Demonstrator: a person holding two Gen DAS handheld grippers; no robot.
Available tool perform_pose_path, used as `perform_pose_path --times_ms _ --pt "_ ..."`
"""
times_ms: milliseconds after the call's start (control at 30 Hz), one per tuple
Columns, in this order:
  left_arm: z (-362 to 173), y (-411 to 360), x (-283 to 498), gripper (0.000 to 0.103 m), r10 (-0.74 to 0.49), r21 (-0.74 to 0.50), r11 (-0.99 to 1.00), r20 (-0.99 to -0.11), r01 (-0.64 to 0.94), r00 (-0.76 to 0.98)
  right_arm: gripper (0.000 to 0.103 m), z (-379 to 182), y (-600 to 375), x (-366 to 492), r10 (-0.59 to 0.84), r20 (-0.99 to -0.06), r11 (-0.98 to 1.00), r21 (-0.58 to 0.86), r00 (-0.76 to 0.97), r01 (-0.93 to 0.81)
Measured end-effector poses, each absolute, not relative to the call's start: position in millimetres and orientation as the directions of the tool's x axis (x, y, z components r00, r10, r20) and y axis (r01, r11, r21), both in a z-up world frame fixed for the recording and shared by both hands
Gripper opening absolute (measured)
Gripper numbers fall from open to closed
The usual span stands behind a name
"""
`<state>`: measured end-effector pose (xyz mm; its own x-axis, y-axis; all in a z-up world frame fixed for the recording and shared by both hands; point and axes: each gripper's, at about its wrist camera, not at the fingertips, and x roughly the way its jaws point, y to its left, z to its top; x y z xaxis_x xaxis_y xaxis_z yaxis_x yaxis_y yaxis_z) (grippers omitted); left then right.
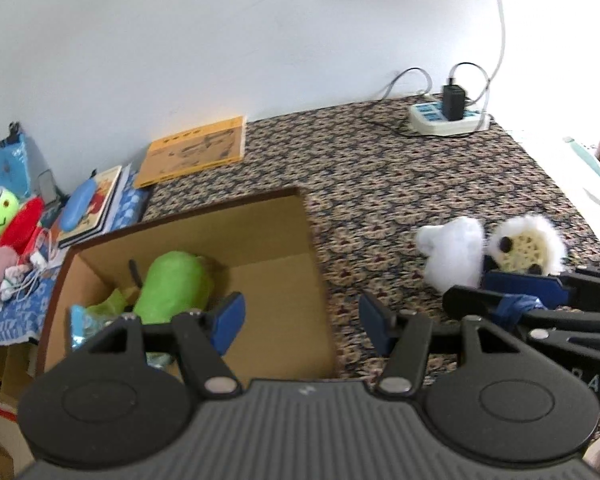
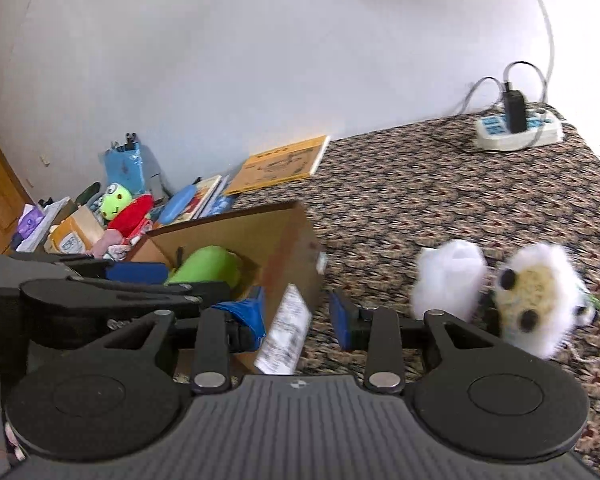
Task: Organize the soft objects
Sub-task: 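Move the right gripper back to the teal mesh cloth, then grasp the teal mesh cloth with the right gripper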
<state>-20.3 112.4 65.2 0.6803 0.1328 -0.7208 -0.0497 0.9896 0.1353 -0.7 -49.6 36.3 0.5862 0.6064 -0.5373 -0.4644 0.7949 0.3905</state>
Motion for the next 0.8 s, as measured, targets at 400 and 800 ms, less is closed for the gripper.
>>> perform_pose_path --times_ms 400,800 --pt "44.9 42.8 -8.3 0.062 -0.052 0.047 0.99 -0.747 0.13 0.663 0.019 11.8 -136.3 -3.5 0.483 -0.6 0.875 0.364 0.638 -0.32" --pt "-16.6 8.0 0.1 0.066 -0.418 -0.263 0.89 -0.797 0.372 0.436 0.019 -35.1 -198.0 0.2 0.452 -0.71 0.879 0.458 0.54 -0.134"
